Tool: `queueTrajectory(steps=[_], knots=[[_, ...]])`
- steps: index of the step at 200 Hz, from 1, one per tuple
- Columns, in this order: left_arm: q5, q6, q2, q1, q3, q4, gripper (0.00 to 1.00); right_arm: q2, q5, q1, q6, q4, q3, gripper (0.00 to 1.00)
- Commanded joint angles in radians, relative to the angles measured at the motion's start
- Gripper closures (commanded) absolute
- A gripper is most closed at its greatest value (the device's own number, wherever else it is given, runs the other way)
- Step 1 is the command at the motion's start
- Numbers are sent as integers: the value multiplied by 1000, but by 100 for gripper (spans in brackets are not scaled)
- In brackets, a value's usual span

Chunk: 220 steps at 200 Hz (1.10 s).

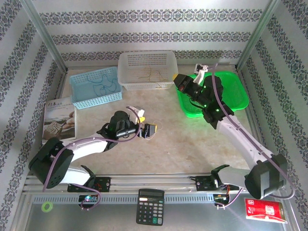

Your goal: Untangle the cables

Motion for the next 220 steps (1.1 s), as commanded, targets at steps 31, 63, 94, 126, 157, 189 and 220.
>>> queueTrajectory(steps=[31,63,94,126,157,189,220], knots=[[-226,-73,-114,44,44,-193,0,225,19,-46,-57,24,208,100],[-311,-114,-162,102,67,-293,0,411,8,-69,-53,26,365,100],[-291,-157,-186,177,69,-315,0,609,-18,-85,-25,33,556,100],[-276,-168,-180,215,76,-317,0,838,-38,-90,1,18,789,100],[-258,-143,-180,225,83,-305,0,1080,-82,-90,7,-110,1104,79],[-256,-134,-170,235,108,-327,0,1204,-176,-87,10,-182,1284,52],[-236,-142,-154,240,129,-345,0,1064,-179,-64,-53,-148,1124,50]])
